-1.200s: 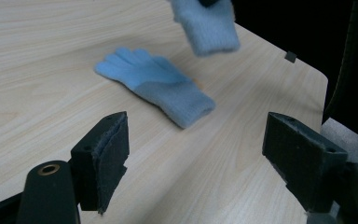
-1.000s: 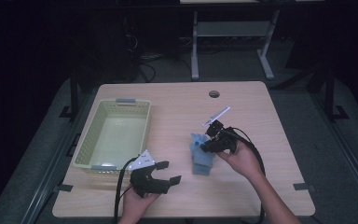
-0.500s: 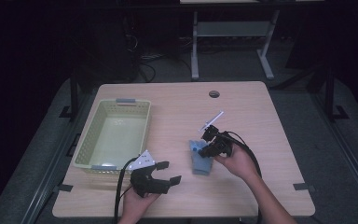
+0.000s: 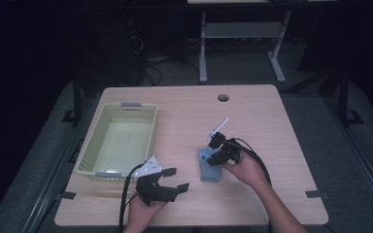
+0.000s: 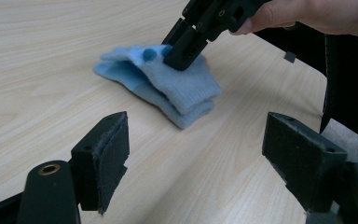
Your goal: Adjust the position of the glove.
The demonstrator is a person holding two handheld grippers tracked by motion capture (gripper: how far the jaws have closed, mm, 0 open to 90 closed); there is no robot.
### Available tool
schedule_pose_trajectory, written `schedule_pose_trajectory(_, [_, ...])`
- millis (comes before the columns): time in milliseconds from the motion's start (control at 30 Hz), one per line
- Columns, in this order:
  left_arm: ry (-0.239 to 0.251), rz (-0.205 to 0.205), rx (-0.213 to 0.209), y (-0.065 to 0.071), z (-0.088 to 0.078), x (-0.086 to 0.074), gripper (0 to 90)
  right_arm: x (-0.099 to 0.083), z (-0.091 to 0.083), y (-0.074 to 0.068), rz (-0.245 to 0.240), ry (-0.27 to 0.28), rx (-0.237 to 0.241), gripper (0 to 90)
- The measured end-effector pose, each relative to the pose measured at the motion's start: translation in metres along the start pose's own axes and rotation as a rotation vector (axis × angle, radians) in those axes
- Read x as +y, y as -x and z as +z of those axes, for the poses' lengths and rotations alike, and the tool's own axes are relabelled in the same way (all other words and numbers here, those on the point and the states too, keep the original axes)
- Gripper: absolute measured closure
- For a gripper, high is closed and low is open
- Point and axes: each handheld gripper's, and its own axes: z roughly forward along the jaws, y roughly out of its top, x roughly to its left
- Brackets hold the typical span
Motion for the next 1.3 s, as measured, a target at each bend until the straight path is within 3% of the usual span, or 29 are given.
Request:
schedule_pose_trajectory(300, [0.007, -0.003, -0.004, 0.000, 0.001, 0.000, 22.6, -0.001, 0.009, 0.000, -0.004, -0.006, -0.023, 63.2])
schedule_pose_trajectory(400, [0.001, -0.003, -0.005, 0.000, 0.001, -0.001, 22.6, -0.001, 0.006, -0.001, 0.006, 0.022, -0.043, 59.7])
schedule_pose_trajectory(533, [-0.001, 0.003, -0.006, 0.000, 0.001, -0.001, 22.6, -0.002, 0.003, 0.000, 0.029, 0.080, -0.034, 69.5])
schedule_pose_trajectory(600, [-0.002, 0.005, -0.005, 0.001, 0.001, -0.001, 22.6, -0.002, 0.006, 0.000, 0.021, 0.068, -0.035, 74.5])
schedule_pose_trajectory(767, [-0.009, 0.007, -0.005, 0.001, 0.002, -0.001, 22.8, -0.005, 0.021, 0.003, 0.027, 0.026, -0.014, 77.2])
schedule_pose_trajectory(833, [-0.010, 0.005, -0.004, 0.001, 0.002, -0.001, 23.0, -0.009, 0.024, 0.006, 0.052, 0.046, 0.010, 76.7])
schedule_pose_trajectory(1100, [-0.021, -0.014, -0.006, 0.001, 0.008, -0.002, 25.5, -0.022, 0.004, 0.010, 0.128, 0.140, 0.027, 60.0])
schedule_pose_trajectory(1167, [-0.035, -0.042, -0.006, 0.003, 0.012, -0.001, 25.7, -0.027, 0.001, 0.010, 0.149, 0.162, 0.047, 55.3])
schedule_pose_trajectory(1300, [-0.107, -0.026, 0.009, 0.011, 0.024, 0.004, 25.7, -0.038, -0.006, 0.012, 0.214, 0.200, 0.075, 45.9])
